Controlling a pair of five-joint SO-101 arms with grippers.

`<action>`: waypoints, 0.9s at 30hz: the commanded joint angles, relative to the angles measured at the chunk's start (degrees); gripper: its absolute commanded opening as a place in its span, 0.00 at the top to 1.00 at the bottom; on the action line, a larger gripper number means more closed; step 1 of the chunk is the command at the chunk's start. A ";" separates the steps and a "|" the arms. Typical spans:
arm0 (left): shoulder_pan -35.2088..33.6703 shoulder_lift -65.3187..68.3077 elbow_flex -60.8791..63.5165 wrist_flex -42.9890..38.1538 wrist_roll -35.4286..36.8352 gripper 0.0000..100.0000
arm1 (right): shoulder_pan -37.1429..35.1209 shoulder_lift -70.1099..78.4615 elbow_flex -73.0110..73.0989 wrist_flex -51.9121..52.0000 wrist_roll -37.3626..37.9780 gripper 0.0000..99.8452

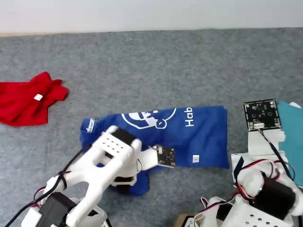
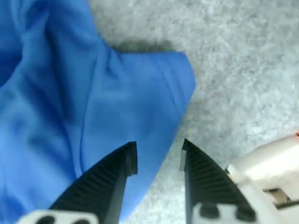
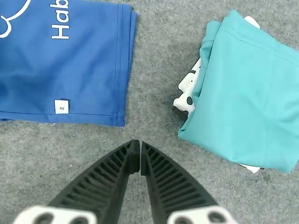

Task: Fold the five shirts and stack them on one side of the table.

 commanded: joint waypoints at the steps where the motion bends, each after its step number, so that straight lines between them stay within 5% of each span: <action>1: 1.85 -1.93 2.77 -4.13 0.70 0.83 | 0.57 0.31 -0.26 2.15 0.53 0.99; 10: 1.49 -1.85 5.76 -9.05 0.70 0.84 | 0.57 0.31 -0.26 2.24 0.53 0.99; 19: 1.49 -1.85 6.99 -13.01 3.96 0.95 | 0.57 0.31 -0.26 2.24 0.53 0.99; 27: 1.41 -2.37 -0.40 -1.58 3.69 1.00 | 0.57 0.31 -0.26 2.24 0.35 0.99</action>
